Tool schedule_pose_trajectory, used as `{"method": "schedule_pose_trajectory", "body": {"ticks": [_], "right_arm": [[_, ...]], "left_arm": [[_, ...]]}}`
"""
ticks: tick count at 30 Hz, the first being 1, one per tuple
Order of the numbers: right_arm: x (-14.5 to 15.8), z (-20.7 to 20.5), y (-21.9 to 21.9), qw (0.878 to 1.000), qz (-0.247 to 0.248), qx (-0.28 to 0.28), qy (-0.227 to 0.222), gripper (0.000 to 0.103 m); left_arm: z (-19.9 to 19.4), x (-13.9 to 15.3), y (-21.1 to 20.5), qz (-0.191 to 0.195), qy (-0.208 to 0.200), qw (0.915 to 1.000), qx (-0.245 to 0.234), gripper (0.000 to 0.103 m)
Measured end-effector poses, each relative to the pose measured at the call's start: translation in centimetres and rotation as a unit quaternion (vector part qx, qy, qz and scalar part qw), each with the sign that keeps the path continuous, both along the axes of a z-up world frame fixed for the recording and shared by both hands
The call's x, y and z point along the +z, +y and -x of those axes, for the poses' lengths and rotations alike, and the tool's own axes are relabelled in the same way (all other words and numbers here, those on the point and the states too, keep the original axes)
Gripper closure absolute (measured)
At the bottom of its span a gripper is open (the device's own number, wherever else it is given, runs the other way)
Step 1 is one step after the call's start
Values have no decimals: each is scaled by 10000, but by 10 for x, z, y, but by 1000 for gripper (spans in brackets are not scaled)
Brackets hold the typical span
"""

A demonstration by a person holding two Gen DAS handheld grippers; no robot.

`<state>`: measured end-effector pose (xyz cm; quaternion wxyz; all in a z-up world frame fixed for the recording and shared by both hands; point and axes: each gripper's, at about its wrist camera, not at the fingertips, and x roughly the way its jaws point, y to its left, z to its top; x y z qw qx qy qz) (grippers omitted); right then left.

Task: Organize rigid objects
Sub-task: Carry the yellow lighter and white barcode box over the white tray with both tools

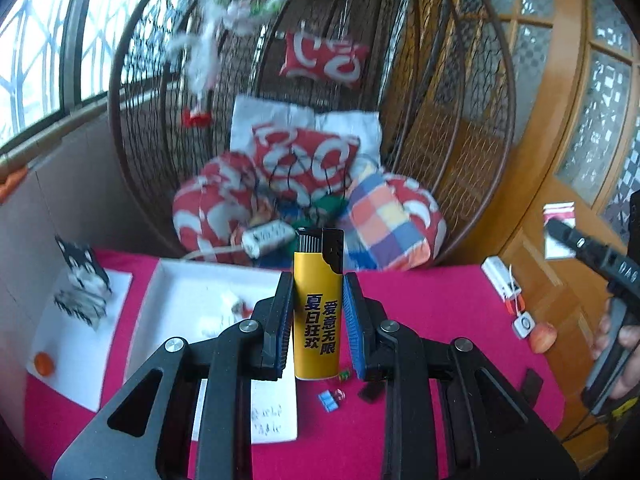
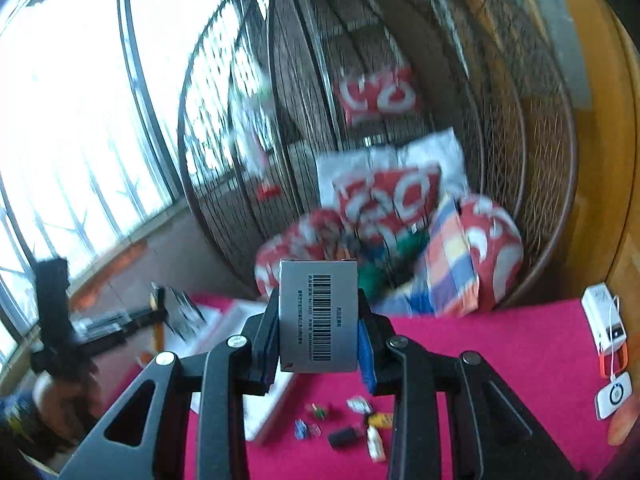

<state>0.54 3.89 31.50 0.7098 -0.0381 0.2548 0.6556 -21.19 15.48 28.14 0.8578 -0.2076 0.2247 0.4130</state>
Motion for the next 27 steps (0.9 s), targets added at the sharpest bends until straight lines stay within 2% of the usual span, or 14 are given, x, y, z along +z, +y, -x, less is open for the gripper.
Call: {"method": "schedule_pose_trajectory", "body": {"ticks": [4, 8, 27], "right_arm": [[32, 8, -15, 9988, -491, -2, -63, 72], [45, 19, -22, 9973, -725, 78, -53, 72], [46, 62, 15, 9969, -669, 413, 71, 72]], "left_arm": [[18, 26, -2, -251, -224, 9994, 54, 80], [34, 42, 1, -418, -375, 9984, 105, 80], [85, 39, 20, -331, -487, 9978, 302, 80]]}}
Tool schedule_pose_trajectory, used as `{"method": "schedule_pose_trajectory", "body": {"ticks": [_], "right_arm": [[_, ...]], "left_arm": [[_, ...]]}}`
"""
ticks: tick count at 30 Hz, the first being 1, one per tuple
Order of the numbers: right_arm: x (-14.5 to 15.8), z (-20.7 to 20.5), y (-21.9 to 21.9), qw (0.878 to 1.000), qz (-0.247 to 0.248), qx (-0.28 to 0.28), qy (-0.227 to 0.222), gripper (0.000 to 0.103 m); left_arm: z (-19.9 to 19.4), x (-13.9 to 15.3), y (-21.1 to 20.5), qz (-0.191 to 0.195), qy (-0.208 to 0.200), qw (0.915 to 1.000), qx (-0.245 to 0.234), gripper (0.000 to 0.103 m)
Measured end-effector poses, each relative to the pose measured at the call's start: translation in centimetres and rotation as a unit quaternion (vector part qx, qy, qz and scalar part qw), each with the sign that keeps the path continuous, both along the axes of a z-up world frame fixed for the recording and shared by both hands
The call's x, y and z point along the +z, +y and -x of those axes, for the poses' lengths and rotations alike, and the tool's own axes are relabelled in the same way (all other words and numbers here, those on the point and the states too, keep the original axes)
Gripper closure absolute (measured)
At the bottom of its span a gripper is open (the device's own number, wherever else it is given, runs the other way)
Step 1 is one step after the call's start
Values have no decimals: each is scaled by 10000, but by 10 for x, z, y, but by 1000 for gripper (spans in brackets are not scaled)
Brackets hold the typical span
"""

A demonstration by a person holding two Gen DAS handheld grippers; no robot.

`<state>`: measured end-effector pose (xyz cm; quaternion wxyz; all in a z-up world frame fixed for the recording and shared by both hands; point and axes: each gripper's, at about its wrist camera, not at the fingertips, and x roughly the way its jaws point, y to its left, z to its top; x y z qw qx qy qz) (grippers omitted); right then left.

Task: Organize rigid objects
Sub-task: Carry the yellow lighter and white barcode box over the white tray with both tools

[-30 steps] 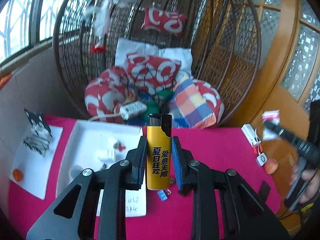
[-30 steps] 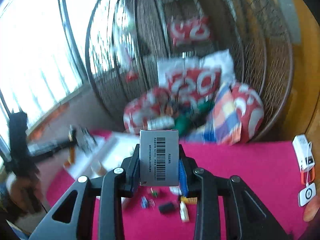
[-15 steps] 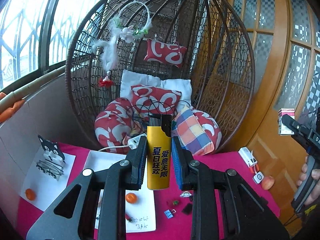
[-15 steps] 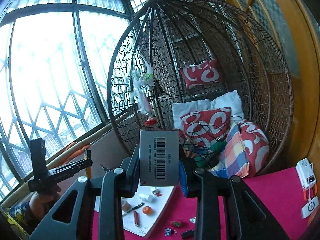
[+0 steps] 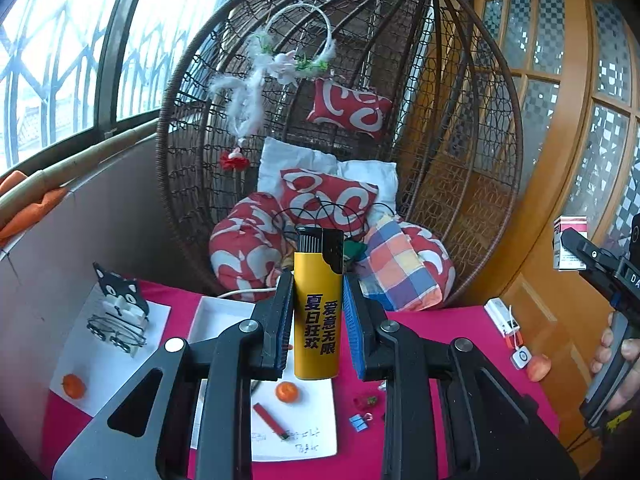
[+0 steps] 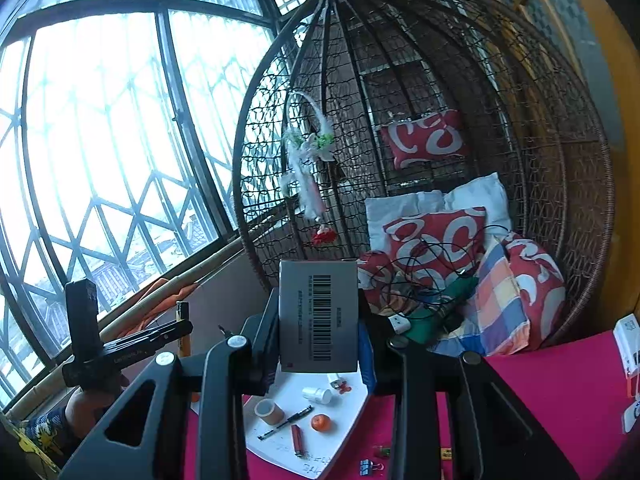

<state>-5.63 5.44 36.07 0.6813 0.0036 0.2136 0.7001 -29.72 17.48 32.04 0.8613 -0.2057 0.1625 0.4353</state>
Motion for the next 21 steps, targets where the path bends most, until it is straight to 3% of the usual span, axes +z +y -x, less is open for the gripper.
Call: {"method": "schedule_pose_trajectory", "body": {"ticks": [21], "right_arm": [[-24, 60, 57, 9990, 223, 350, 191, 72]], "left_arm": [[58, -15, 36, 182, 212, 9996, 25, 80]]}}
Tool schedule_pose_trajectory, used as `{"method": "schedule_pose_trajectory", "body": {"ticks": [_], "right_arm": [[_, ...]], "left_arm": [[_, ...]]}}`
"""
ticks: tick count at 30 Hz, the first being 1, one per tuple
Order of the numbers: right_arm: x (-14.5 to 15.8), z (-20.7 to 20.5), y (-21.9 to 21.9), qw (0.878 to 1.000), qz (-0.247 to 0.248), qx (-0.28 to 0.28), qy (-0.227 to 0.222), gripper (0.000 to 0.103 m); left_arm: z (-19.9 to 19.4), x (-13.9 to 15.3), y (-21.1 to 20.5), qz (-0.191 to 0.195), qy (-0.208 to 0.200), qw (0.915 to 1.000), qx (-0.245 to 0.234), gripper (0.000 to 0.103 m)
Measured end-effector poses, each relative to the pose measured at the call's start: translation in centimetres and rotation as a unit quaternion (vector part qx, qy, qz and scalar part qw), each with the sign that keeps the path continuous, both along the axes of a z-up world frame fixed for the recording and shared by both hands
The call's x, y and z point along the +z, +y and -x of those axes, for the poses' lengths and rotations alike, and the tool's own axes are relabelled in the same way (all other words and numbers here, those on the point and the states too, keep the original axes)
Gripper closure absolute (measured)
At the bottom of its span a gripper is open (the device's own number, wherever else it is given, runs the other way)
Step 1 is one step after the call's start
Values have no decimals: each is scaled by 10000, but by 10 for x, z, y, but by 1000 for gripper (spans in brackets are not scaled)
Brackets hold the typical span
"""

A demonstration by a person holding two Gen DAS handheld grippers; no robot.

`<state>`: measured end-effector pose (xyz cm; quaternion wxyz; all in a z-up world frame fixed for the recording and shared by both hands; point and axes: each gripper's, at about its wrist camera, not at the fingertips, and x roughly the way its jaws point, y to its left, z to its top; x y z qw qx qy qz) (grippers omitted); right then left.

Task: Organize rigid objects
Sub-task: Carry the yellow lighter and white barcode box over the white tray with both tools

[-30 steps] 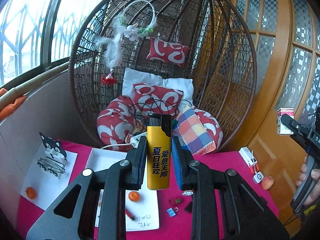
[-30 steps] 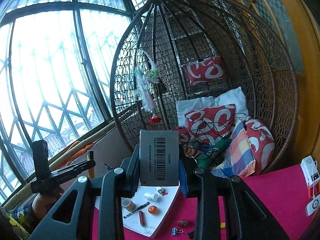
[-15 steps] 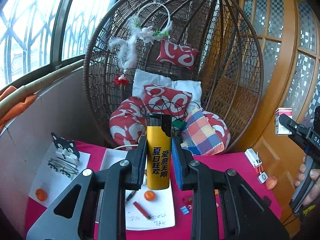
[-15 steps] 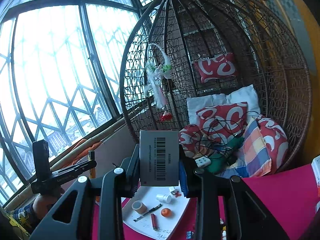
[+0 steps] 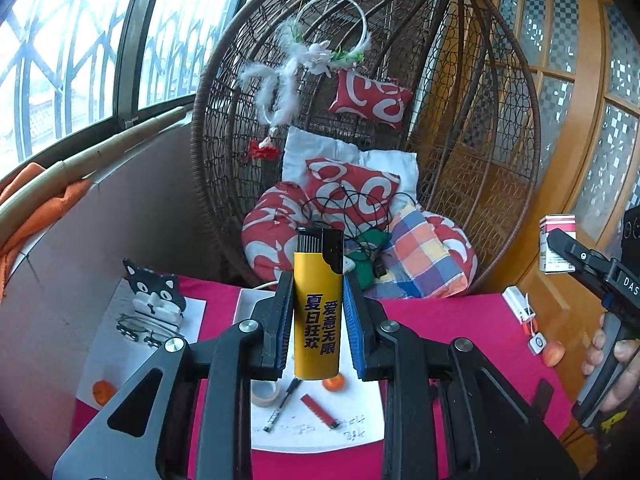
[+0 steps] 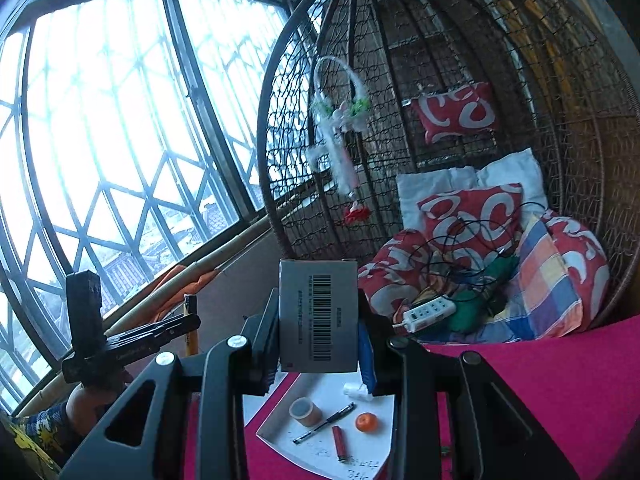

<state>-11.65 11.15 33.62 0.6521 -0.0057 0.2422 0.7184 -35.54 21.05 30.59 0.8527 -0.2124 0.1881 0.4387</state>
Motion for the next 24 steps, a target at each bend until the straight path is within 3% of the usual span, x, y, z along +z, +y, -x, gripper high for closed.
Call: {"method": "schedule_pose_trajectory", "body": {"ticks": [10, 15, 24], "right_arm": [[-35, 35, 56, 9983, 464, 353, 57, 71], [-75, 40, 92, 9934, 1037, 429, 253, 71], [-149, 52, 134, 9767, 2127, 236, 153, 71]], "left_arm": [[2, -38, 37, 561, 224, 9979, -247, 80], [-12, -71, 60, 763, 517, 9944, -513, 80], [-29, -147, 106, 1931, 702, 9765, -651, 80]]}}
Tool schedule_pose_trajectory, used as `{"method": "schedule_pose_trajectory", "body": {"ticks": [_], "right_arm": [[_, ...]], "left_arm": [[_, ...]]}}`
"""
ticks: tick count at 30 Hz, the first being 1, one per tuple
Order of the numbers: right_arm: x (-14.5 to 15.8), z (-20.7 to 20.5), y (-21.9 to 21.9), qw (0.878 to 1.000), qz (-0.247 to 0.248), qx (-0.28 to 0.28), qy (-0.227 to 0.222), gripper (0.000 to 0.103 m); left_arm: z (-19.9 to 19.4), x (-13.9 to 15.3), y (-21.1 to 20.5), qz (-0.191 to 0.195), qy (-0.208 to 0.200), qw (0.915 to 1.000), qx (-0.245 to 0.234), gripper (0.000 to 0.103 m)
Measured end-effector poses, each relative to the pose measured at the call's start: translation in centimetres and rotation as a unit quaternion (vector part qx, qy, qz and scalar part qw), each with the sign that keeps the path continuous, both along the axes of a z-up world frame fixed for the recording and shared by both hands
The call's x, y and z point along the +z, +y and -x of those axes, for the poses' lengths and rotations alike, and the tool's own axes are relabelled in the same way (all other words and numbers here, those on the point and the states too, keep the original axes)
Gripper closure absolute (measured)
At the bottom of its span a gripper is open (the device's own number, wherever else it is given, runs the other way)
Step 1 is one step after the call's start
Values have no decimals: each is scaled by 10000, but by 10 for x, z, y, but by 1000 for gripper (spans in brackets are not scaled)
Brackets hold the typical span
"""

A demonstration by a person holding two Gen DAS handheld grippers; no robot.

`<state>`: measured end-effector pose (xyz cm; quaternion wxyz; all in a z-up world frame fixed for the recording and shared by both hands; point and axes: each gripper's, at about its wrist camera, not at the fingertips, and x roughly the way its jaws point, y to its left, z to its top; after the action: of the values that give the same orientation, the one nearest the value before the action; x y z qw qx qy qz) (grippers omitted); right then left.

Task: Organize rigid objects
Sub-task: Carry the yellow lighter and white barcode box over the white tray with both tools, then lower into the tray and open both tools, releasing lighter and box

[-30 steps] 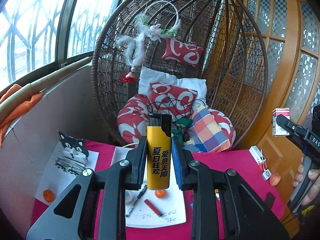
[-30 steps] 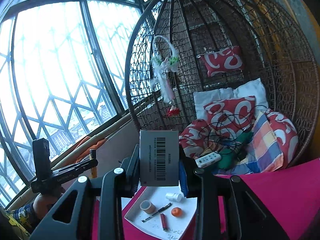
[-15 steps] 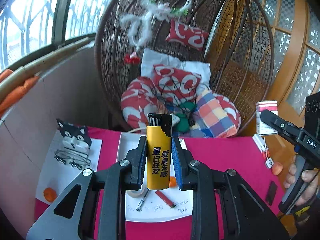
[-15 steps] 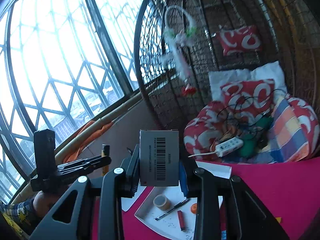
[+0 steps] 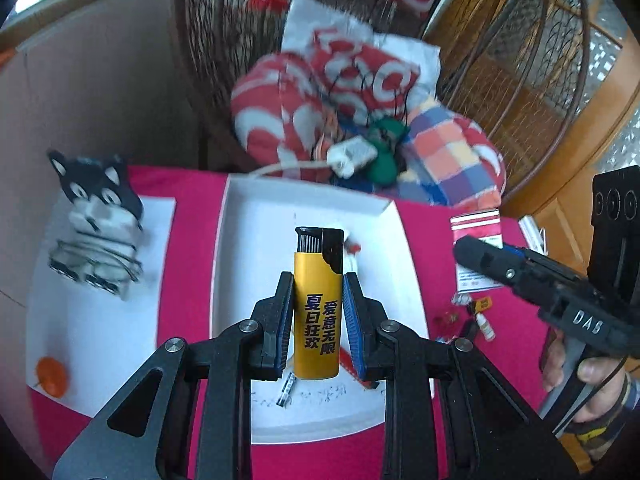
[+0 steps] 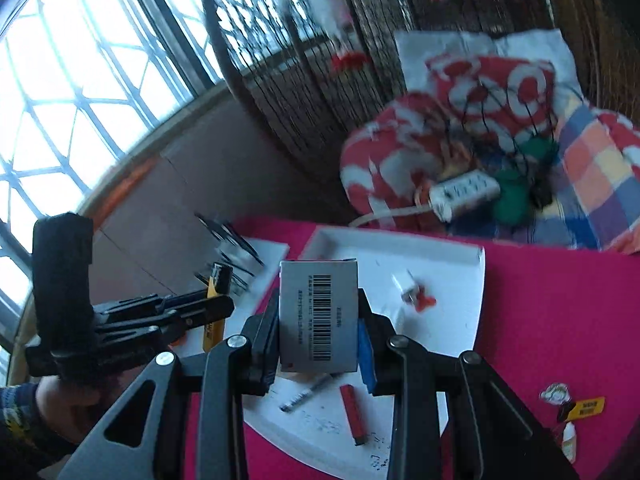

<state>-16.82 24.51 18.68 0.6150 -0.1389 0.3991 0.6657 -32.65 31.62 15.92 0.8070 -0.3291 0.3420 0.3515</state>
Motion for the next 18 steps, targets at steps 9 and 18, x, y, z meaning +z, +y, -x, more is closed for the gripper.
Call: {"method": "schedule_pose_trajectory", "body": {"ticks": [9, 18], "right_arm": [[-66, 5, 16, 9949, 972, -78, -267, 71], [-78, 12, 9, 9922, 1116, -53, -556, 6]], "left_arm": [[-37, -55, 12, 455, 770, 9957, -232, 80], [-35, -54, 16, 259, 880, 9957, 93, 11]]}}
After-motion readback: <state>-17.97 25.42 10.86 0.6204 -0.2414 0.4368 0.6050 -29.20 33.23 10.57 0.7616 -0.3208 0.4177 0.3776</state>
